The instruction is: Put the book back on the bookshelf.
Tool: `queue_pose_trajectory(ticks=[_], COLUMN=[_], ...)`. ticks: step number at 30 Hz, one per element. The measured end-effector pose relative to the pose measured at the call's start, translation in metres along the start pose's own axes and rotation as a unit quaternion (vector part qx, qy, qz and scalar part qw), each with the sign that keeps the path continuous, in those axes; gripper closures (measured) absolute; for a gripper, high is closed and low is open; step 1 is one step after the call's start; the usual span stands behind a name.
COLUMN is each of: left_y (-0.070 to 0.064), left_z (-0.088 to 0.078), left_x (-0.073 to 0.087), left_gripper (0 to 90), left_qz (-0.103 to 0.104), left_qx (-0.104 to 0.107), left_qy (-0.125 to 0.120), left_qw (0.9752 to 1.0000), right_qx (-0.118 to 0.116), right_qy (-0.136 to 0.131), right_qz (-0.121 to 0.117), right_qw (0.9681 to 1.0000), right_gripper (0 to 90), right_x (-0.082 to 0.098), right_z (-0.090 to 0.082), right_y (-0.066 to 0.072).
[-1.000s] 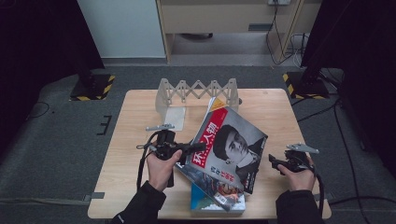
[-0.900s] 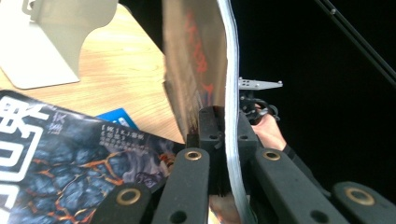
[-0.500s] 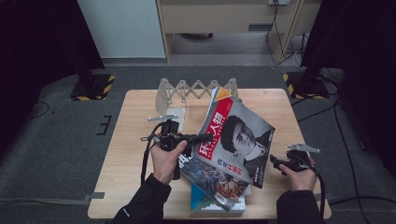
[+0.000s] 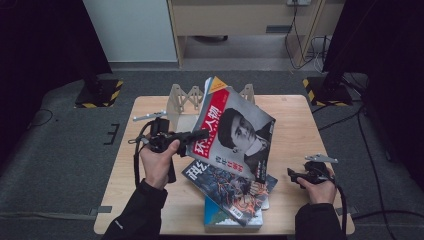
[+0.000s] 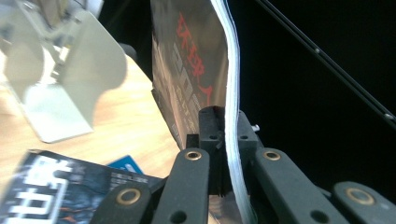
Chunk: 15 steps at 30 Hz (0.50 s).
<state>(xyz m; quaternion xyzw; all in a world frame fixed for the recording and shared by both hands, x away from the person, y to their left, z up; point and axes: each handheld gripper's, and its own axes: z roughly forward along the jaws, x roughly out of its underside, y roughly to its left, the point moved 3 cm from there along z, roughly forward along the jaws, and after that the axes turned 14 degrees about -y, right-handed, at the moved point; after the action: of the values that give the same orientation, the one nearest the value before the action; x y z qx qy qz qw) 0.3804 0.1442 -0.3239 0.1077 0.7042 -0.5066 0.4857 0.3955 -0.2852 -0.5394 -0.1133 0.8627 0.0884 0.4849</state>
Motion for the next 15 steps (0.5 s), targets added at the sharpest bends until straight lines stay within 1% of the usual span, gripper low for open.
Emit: queue_pose_trajectory(ticks=[6,7,9,10,11,12,15], left_y=[0.008,0.009,0.010,0.010,0.012,0.012,0.016], left_z=[-0.018,-0.022,-0.027,-0.027,-0.033,-0.033,-0.044], left_x=[-0.018,-0.022,-0.028,-0.028,-0.033,-0.033,-0.043], left_gripper=[85.8,85.8,85.8,85.8,85.8,85.8,85.8], left_qz=[0.000,0.003,0.003,0.003,0.006,0.006,0.009], left_qx=[-0.014,-0.016,-0.022,-0.022,-0.029,-0.029,-0.044], left_qy=[-0.023,-0.027,-0.035,-0.035,-0.042,-0.042,-0.052], left_qw=[0.9996,0.9995,0.9991,0.9991,0.9987,0.9987,0.9977], right_qx=[-0.001,-0.001,-0.001,-0.001,-0.001,-0.001,-0.003], right_qy=[0.017,0.023,0.032,0.032,0.033,0.033,0.034], right_qz=[-0.006,-0.006,-0.008,-0.008,-0.012,-0.012,-0.023], right_qw=[0.9998,0.9997,0.9995,0.9995,0.9994,0.9994,0.9992], right_gripper=[19.4,18.6,18.1,18.1,17.9,17.9,15.3], right_x=[0.005,0.006,0.009,0.009,0.010,0.010,0.011], right_z=[0.004,0.005,0.006,0.006,0.006,0.006,0.007], right_y=[0.000,-0.001,-0.002,-0.002,-0.002,-0.002,0.000])
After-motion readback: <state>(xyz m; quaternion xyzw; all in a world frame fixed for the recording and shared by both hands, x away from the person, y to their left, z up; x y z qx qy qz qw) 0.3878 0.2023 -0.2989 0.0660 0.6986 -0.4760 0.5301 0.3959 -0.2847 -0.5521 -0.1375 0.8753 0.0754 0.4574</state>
